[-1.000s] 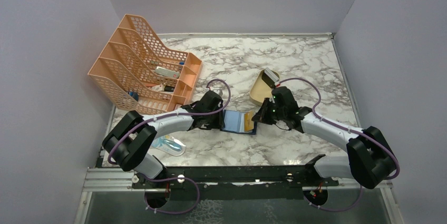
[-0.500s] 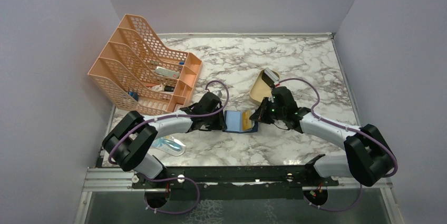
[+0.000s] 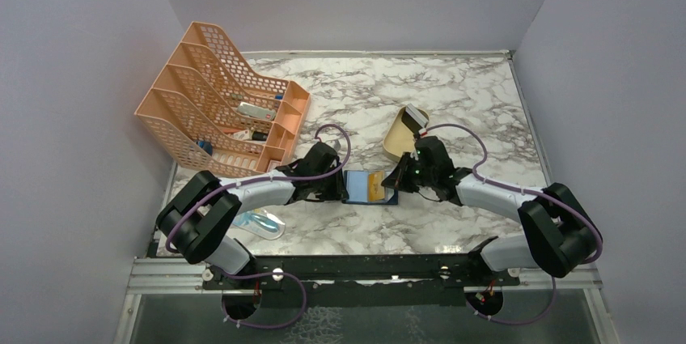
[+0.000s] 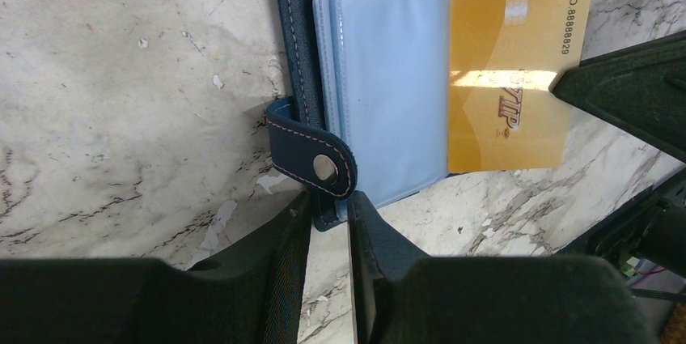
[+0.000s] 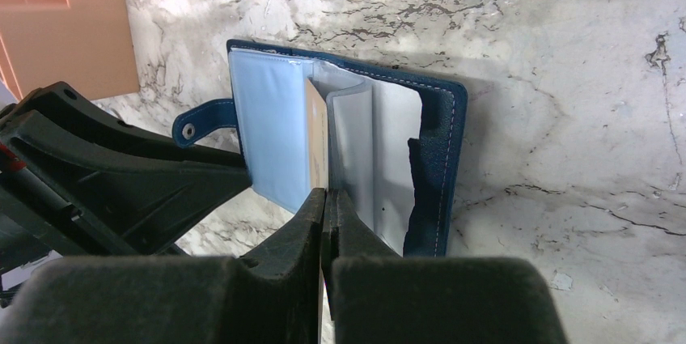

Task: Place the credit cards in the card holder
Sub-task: Insert the credit card into the card holder.

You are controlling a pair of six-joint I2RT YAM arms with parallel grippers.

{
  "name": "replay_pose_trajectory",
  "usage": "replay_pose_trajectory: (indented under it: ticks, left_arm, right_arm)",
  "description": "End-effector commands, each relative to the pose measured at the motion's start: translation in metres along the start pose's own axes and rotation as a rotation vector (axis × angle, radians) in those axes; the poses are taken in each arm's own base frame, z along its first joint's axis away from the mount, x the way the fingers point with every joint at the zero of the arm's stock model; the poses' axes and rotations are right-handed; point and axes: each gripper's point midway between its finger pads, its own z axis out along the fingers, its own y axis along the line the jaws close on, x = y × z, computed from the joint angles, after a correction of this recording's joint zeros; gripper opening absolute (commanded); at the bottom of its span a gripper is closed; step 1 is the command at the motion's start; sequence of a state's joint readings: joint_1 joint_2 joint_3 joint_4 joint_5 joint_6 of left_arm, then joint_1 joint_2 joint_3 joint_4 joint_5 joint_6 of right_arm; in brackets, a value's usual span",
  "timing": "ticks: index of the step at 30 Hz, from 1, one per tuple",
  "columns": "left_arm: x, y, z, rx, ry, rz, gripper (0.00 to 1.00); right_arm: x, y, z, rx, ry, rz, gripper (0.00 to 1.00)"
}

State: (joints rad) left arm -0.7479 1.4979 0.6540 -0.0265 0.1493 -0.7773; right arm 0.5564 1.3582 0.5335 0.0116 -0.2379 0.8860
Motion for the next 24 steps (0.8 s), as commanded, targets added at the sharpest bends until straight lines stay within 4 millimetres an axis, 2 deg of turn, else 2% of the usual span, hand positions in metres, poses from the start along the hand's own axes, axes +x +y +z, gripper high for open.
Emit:
replay_pose_trajectory:
  ticks: [1, 9, 24]
  left_arm:
    - [0.009, 0.002, -0.002, 0.008, 0.024, -0.010, 0.26]
    - [0.010, 0.002, -0.002, 0.009, 0.027, -0.011, 0.26]
    - [0.015, -0.005, -0.002, 0.058, 0.042, -0.035, 0.26]
  right_arm:
    - [0.008, -0.006, 0.006, 0.003, 0.019, -0.009, 0.01]
    - [0.009, -0.014, 0.010, 0.031, 0.020, -0.021, 0.01]
    - [0.003, -0.017, 0.012, 0.048, -0.017, 0.003, 0.01]
